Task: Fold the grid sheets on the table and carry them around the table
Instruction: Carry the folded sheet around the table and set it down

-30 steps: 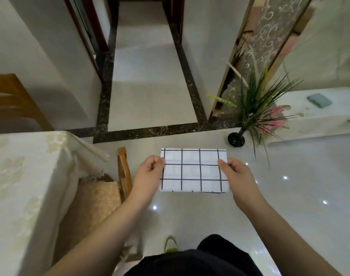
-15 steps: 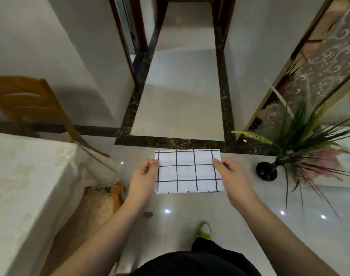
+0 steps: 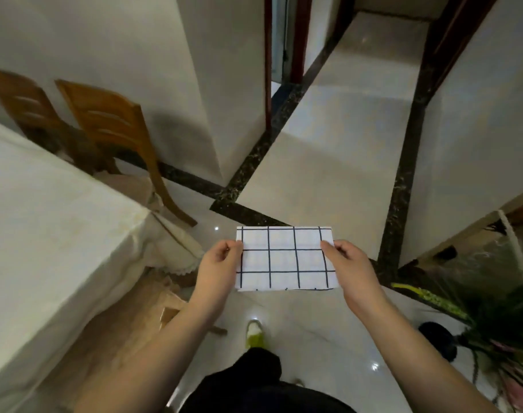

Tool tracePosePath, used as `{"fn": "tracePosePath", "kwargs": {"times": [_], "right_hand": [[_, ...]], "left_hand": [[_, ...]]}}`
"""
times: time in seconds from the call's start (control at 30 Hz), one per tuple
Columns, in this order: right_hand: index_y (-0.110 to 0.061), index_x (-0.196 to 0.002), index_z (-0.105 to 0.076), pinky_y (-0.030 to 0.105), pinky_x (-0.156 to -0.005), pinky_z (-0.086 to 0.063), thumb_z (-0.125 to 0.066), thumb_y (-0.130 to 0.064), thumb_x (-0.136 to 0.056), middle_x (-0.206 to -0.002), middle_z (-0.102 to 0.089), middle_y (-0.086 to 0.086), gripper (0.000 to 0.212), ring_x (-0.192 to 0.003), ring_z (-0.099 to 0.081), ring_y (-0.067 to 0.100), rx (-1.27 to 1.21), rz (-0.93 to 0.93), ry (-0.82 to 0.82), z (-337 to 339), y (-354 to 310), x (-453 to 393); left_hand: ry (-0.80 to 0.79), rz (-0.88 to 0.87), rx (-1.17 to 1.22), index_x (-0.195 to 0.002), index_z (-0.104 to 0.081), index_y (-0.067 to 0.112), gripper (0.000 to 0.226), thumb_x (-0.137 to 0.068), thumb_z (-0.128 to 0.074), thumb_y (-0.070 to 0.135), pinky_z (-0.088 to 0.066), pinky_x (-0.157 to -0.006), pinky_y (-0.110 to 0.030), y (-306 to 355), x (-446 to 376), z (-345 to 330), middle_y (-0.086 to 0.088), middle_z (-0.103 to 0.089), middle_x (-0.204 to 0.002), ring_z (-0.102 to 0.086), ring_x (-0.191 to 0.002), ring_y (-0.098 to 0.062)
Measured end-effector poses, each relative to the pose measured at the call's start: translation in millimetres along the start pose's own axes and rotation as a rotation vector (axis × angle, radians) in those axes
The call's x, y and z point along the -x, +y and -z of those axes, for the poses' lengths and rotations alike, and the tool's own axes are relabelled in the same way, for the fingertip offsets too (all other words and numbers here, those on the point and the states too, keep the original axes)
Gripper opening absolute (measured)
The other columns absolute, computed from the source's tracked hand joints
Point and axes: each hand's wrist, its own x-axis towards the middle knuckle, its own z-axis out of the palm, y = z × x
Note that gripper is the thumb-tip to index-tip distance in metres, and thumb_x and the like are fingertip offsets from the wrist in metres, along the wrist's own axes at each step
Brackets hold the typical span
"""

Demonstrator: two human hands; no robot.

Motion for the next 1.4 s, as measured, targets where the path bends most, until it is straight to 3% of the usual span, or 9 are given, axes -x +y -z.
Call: {"fn": "tracePosePath", "kwargs": {"times": [0.07, 0.2, 0.33, 0.5, 0.8, 0.93, 1.1, 1.2, 1.4], "right_hand": [[-0.015, -0.078, -0.067, 0.028, -0.066, -0.046, -0.063, -0.021, -0.093, -0.077, -0.069, 0.001, 0.017, -0.072, -0.062, 0.015, 0.019, 0.008, -0.037, -15, -10, -22], [-0.013, -0.072, -0.063, 0.028, -0.061, -0.041, -0.063, -0.02, -0.093, -0.065, -0.064, -0.005, 0.022, -0.062, -0.056, 0.009, 0.062, 0.037, -0.121, -55, -32, -70], [-0.019, -0.073, -0.066, 0.034, -0.066, -0.045, -0.063, -0.037, -0.085, -0.071, -0.067, 0.003, 0.022, -0.069, -0.061, 0.02, 0.119, 0.02, -0.194, -98, -58, -118], [-0.012, -0.079, -0.066, 0.031, -0.064, -0.046, -0.061, -0.023, -0.094, -0.077, -0.071, 0.007, 0.02, -0.071, -0.064, 0.02, 0.176, 0.059, -0.258, -144, -86, -163], [-0.012, -0.091, -0.069, 0.038, -0.074, -0.057, -0.06, -0.025, -0.096, -0.087, -0.075, 0.006, 0.017, -0.081, -0.071, 0.023, 0.258, 0.039, -0.461, -207, -113, -240], [-0.011, -0.092, -0.068, 0.038, -0.073, -0.058, -0.06, -0.025, -0.096, -0.087, -0.075, 0.009, 0.017, -0.081, -0.072, 0.023, 0.284, 0.014, -0.566, -239, -119, -285], [-0.015, -0.096, -0.069, 0.036, -0.075, -0.059, -0.059, -0.03, -0.096, -0.089, -0.075, 0.003, 0.018, -0.081, -0.072, 0.017, 0.365, 0.021, -0.744, -284, -131, -341], [-0.013, -0.095, -0.069, 0.041, -0.077, -0.059, -0.061, -0.03, -0.095, -0.09, -0.076, 0.005, 0.019, -0.082, -0.073, 0.019, 0.414, 0.037, -0.854, -311, -143, -371], [-0.014, -0.093, -0.068, 0.033, -0.07, -0.06, -0.061, -0.031, -0.095, -0.087, -0.075, 0.001, 0.018, -0.078, -0.073, 0.015, 0.537, 0.085, -1.033, -361, -165, -403]], "left_hand": [[0.034, 0.021, 0.004, -0.088, -0.066, 0.02, 0.021, -0.097, -0.052, 0.033, -0.051, -0.065, -0.026, 2, -19, 6, 0.0, -0.067, -0.08, -0.064, -0.073, -0.013], [0.05, 0.017, 0.038, -0.087, -0.065, 0.017, 0.022, -0.098, -0.052, 0.032, -0.046, -0.06, -0.021, 7, -65, 26, 0.005, -0.067, -0.074, -0.063, -0.067, -0.008], [-0.026, 0.021, 0.067, -0.087, -0.061, 0.011, 0.026, -0.099, -0.052, 0.032, -0.049, -0.062, -0.03, 16, -112, 50, -0.002, -0.063, -0.073, -0.06, -0.067, -0.018], [0.09, 0.059, 0.117, -0.081, -0.06, 0.011, 0.023, -0.098, -0.054, 0.026, -0.047, -0.062, -0.034, 27, -159, 70, -0.011, -0.062, -0.073, -0.056, -0.067, -0.024], [0.265, 0.166, 0.126, -0.093, -0.065, 0.003, 0.028, -0.097, -0.055, 0.029, -0.056, -0.069, -0.038, 40, -220, 88, -0.017, -0.071, -0.084, -0.064, -0.068, -0.022], [0.34, 0.228, 0.118, -0.088, -0.064, 0.007, 0.026, -0.097, -0.055, 0.029, -0.053, -0.057, -0.024, 43, -248, 91, -0.007, -0.07, -0.073, -0.063, -0.063, -0.018], [0.458, 0.329, 0.198, -0.093, -0.062, -0.005, 0.034, -0.096, -0.058, 0.029, -0.053, -0.058, -0.029, 46, -286, 94, -0.027, -0.068, -0.086, -0.062, -0.068, -0.026], [0.559, 0.376, 0.266, -0.092, -0.064, -0.001, 0.031, -0.096, -0.057, 0.03, -0.054, -0.061, -0.032, 52, -302, 91, -0.018, -0.071, -0.083, -0.066, -0.068, -0.023], [0.78, 0.389, 0.38, -0.077, -0.061, 0.008, 0.024, -0.096, -0.059, 0.024, -0.051, -0.053, -0.027, 59, -322, 91, -0.007, -0.068, -0.069, -0.064, -0.061, -0.018]]}}
